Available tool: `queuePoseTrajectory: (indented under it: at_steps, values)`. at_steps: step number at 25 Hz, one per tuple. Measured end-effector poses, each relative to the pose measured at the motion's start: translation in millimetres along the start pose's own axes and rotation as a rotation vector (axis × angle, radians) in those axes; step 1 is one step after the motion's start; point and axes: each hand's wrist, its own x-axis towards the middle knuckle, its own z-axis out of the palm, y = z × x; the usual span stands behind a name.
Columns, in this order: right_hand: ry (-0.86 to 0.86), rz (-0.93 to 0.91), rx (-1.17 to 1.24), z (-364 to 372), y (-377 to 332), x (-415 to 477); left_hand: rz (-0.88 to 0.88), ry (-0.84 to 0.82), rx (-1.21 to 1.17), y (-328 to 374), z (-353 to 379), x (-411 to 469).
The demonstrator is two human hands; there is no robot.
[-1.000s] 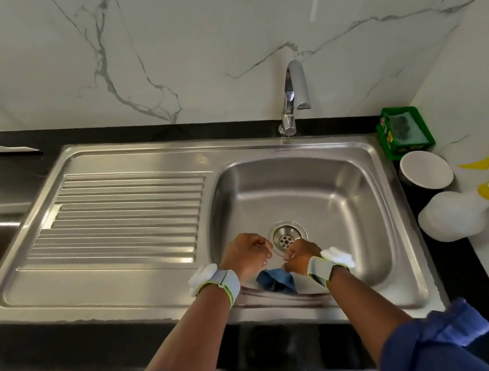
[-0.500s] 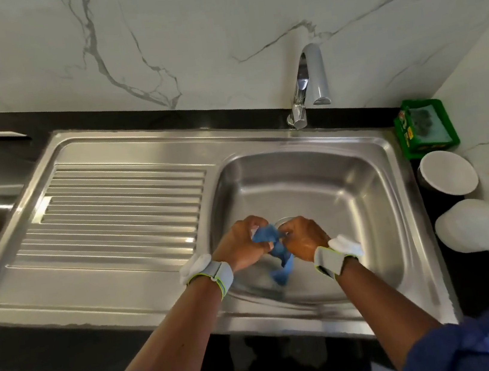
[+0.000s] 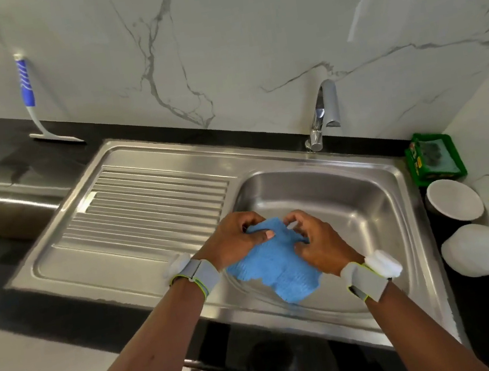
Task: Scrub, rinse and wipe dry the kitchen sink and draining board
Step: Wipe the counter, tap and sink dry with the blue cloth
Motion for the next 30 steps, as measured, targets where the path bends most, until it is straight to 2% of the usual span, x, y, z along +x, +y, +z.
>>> queuePoseTrajectory:
  at_steps: [3,8,10,12,13,15,17,18,19,21,23,28,30]
  values:
    - [0.043,0.053,-0.043,7.5,-2.3,6.8,-0.007,0.065,-0.088,-8.2,-18.1,-19.2]
    - [-0.202,0.078,0.253,11.8,-20.4,36.6,-0.12,0.087,-0.27,-27.3,-67.0,-33.0]
    - [-0.243,0.084,0.216,11.4,-37.0,57.4,-0.161,0.069,-0.279,-34.5,-89.9,-26.0]
    - [-0.182,0.051,0.096,15.6,-54.5,85.6,-0.18,0.101,-0.287,-39.5,-110.5,-7.6]
    - [-0.081,0.038,0.053,21.5,-64.7,110.1,-0.159,0.14,-0.291,-44.8,-124.3,12.5]
    - [0.236,-0.003,-0.001,31.4,-81.7,155.9,-0.102,0.326,-0.27,-52.0,-145.2,54.4]
    - [0.567,-0.084,-0.172,45.7,-90.3,195.5,-0.07,0.548,-0.099,-56.2,-164.8,91.2]
    - [0.626,-0.105,-0.264,60.6,-89.4,222.2,-0.061,0.595,-0.024,-64.3,-179.5,113.0]
    - [0.591,-0.1,-0.322,78.2,-88.3,238.7,-0.05,0.596,0.031,-71.1,-189.4,128.2]
    - [0.408,-0.004,-0.444,116.5,-80.1,258.1,-0.012,0.53,0.122,-86.9,-203.4,143.3]
    - [0.332,0.095,-0.567,145.4,-70.3,273.5,0.042,0.47,0.185,-106.1,-216.1,148.5]
    - [0.393,0.403,-0.598,192.1,-79.8,304.2,0.0,0.478,0.145,-157.9,-251.9,151.3]
    - [0.426,0.454,-0.627,206.8,-87.7,304.0,-0.004,0.513,0.151,-169.0,-266.2,150.0]
